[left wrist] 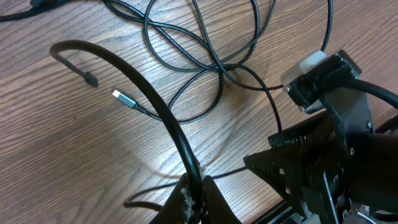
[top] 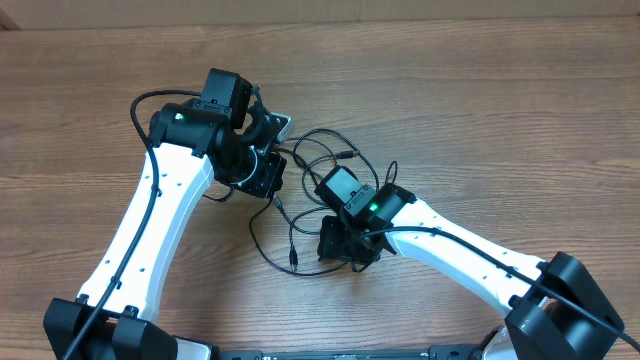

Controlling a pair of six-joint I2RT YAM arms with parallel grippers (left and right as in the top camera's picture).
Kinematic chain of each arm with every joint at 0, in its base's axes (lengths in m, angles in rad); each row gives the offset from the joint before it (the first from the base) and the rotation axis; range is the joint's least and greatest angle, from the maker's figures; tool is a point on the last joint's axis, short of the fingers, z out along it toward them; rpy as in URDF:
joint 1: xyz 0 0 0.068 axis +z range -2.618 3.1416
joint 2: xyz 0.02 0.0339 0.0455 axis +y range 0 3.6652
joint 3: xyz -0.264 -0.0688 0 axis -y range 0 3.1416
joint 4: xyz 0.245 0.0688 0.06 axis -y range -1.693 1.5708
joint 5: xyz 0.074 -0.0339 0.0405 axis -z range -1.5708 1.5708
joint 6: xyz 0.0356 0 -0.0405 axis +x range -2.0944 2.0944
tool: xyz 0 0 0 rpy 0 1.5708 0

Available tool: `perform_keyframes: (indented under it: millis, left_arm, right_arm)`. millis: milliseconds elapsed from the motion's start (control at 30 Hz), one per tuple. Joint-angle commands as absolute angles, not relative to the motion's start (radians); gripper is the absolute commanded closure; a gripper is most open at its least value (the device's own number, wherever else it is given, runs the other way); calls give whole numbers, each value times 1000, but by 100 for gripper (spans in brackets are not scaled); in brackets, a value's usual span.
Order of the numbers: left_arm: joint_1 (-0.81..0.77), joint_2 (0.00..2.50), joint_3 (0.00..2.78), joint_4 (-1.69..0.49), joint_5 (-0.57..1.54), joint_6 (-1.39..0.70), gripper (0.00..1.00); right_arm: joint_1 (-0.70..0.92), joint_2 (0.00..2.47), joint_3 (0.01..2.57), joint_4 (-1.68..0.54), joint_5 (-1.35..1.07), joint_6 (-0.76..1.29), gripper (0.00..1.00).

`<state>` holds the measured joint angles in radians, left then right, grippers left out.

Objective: Untangle cables

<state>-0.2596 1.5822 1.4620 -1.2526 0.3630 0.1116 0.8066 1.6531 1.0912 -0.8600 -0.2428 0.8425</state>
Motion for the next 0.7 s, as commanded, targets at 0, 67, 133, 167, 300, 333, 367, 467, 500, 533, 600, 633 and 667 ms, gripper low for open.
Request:
perform_keyframes:
  millis: [0,67,133,167,300,333,367,467,500,533,600,633,667]
  left_arm:
    - [-256,1582,1475,-1252,363,130,93]
    - [-256,1582,1475,-1251,363,130,93]
    - [-256,1582,1475,-1250,363,130,93]
    - [-256,1582,1475,-1251,363,130,93]
    - [-256,1582,1475,-1248,363,130,93]
    - [-256,1582,1475,-1248,363,130,93]
    - [-256,1582,1475,-1248,363,126,93]
    - [-256,1582,1475,-1248,363,126,95]
    - [-256,1582,1475,-1246,363,126,95]
    - [-256,1582,1475,-1244,363,126,95]
    - [-256,1582,1475,-1245,363,126,95]
    - [-256,1582,1475,-1245,363,126,95]
    - [-256,1582,1475,-1245,363,126,95]
  right_arm:
    - [808,1631,1087,-888,-174,868,46]
    - [784,1631,1089,-892,-175,863,41]
    - [757,1631,1095,-869,-256,844,41]
    - [757,1631,1095,-879,-250,832,40]
    - [750,1631,1095,-872,-248,802,36]
    - [751,1631,1095,-871,-241,793,36]
    - [751,1631,1095,-897,-194,777,32]
    - [751,1631,1090,-930,-150,783,30]
    - [760,1631,1079,-924,-150,814,31]
    - [767,1631,1063,-902,-150,837,32]
    - [778,1631,1024,-833,-150,894,43]
    - [779,1631,1020,-816,-154,894,49]
    - [779,1631,1020,-803,-158,895,61]
